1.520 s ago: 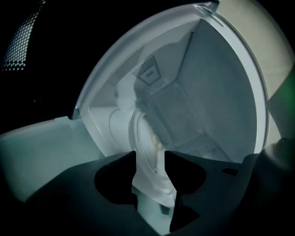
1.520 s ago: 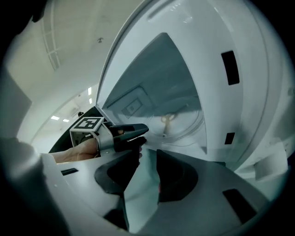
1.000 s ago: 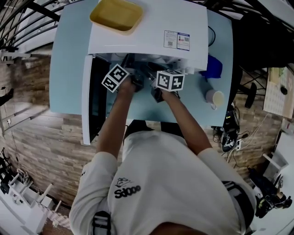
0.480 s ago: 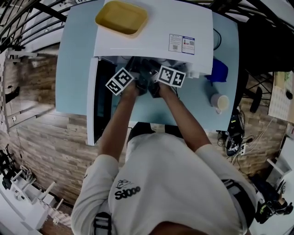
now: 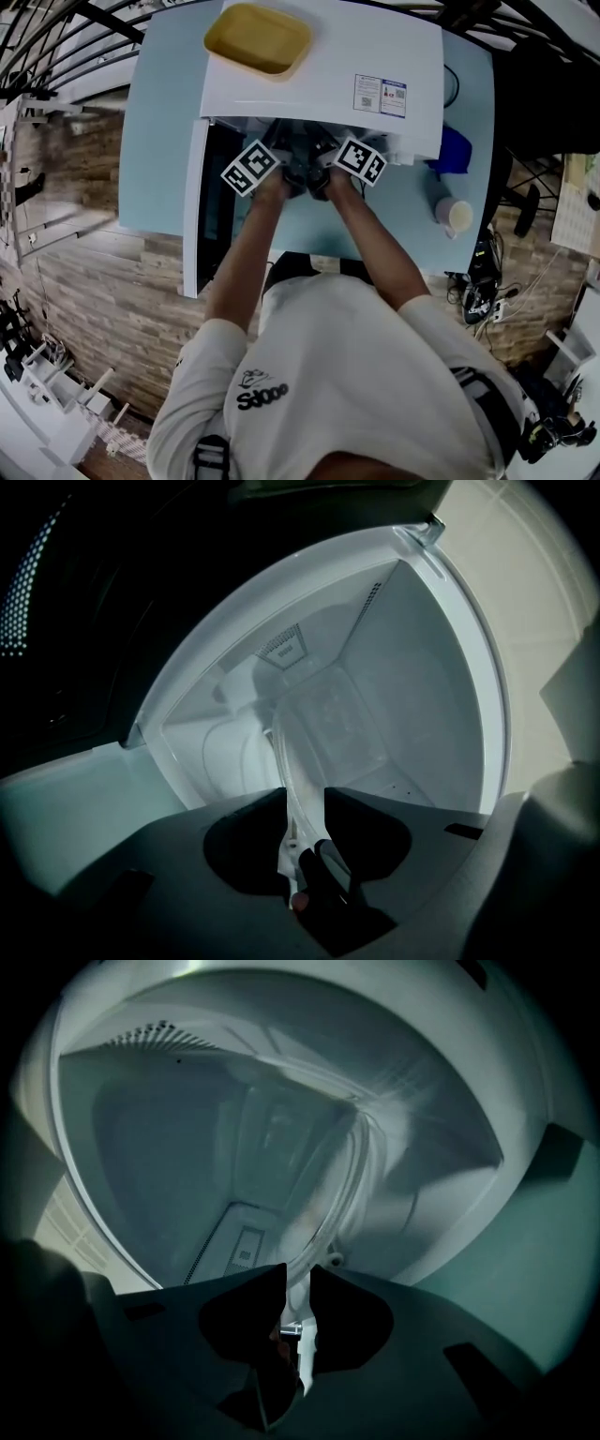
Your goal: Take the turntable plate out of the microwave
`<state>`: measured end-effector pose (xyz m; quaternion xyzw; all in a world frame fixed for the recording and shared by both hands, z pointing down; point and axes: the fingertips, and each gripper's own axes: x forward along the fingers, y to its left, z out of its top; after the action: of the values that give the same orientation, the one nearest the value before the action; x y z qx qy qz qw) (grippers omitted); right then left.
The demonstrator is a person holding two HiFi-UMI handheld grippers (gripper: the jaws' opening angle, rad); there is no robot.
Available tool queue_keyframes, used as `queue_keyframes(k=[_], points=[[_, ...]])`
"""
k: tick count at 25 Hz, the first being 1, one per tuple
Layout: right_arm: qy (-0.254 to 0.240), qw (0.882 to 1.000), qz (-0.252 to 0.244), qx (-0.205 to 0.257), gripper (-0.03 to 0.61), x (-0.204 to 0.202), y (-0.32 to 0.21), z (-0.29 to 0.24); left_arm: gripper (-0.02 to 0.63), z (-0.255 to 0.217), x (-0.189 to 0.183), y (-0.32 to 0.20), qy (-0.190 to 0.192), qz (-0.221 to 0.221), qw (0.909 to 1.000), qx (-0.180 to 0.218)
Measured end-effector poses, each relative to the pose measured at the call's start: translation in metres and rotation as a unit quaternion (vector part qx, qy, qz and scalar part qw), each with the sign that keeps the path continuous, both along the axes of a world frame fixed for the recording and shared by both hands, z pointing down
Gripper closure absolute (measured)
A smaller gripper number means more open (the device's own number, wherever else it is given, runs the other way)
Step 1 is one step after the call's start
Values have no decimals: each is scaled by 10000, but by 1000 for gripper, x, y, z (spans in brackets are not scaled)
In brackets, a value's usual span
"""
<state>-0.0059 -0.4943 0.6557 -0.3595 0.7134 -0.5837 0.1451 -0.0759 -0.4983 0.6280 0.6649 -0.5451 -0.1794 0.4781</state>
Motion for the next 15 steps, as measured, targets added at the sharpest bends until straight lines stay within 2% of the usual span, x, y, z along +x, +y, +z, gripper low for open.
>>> queue_keyframes(k=[4, 8, 11, 13, 15], points=[[-422, 9990, 63, 100, 532, 6, 4, -5, 489, 7, 2, 5, 23, 33, 9998, -187], [-709, 9972, 97, 212, 541, 10, 8, -8, 525, 14, 2, 11, 111, 0, 9997, -221], [-789, 9966, 98, 236, 543, 12, 9, -12, 522, 16, 3, 11, 364, -32, 9989, -304], [-802, 9964, 60, 260, 543, 12, 11, -13, 420, 20, 5, 8, 599, 14, 9975, -367], [-795, 9965, 7, 260, 543, 12, 14, -13, 408, 22, 9, 2, 774, 113, 9962, -386]])
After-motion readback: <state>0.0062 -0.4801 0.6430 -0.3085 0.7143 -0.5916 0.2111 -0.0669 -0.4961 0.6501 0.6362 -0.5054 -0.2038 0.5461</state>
